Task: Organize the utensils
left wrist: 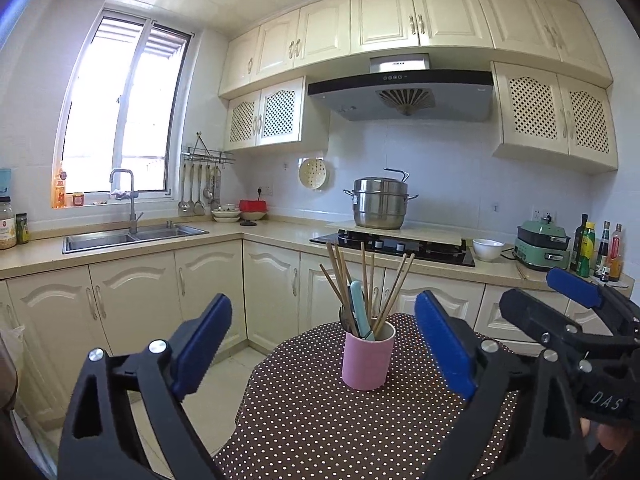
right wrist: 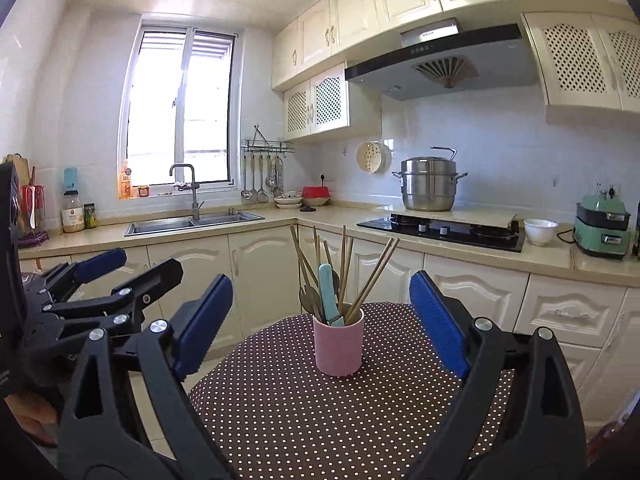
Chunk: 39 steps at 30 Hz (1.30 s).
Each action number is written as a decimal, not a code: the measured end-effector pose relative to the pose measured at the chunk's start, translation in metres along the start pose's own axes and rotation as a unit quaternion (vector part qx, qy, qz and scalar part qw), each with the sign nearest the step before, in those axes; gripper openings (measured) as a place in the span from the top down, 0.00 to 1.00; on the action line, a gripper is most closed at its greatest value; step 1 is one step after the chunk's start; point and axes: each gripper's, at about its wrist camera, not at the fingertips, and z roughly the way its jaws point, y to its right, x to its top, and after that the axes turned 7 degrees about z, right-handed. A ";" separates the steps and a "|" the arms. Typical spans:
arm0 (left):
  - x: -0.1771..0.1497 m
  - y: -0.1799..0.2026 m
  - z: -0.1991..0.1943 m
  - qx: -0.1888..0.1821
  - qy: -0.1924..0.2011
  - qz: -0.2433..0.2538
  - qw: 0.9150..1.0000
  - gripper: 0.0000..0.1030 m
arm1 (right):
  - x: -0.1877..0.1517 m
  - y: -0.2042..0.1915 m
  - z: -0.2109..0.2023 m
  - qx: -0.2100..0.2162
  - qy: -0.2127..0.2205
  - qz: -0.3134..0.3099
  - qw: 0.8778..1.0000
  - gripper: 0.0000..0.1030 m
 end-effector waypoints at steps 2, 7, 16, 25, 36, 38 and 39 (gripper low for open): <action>0.002 0.000 -0.005 0.003 0.004 0.000 1.000 0.11 | 0.001 -0.003 -0.004 -0.001 0.003 -0.007 1.000 0.13; 0.006 0.002 -0.013 0.008 0.013 0.005 1.000 0.11 | 0.003 -0.006 -0.010 -0.008 0.010 -0.012 1.000 0.12; 0.007 0.000 -0.019 0.012 0.022 0.011 1.000 0.11 | 0.004 -0.008 -0.013 -0.009 0.010 -0.013 1.000 0.12; 0.006 0.002 -0.021 0.013 0.029 0.012 0.999 0.11 | 0.001 -0.004 -0.012 -0.007 0.006 -0.011 1.000 0.12; 0.007 0.005 -0.023 0.014 0.031 0.019 0.999 0.11 | 0.000 -0.001 -0.013 -0.007 0.005 -0.008 1.000 0.11; 0.007 0.006 -0.023 0.014 0.031 0.021 0.999 0.11 | 0.000 -0.001 -0.013 -0.008 0.006 -0.008 1.000 0.11; 0.006 0.006 -0.023 0.014 0.031 0.021 0.999 0.11 | 0.000 -0.001 -0.013 -0.007 0.005 -0.008 1.000 0.11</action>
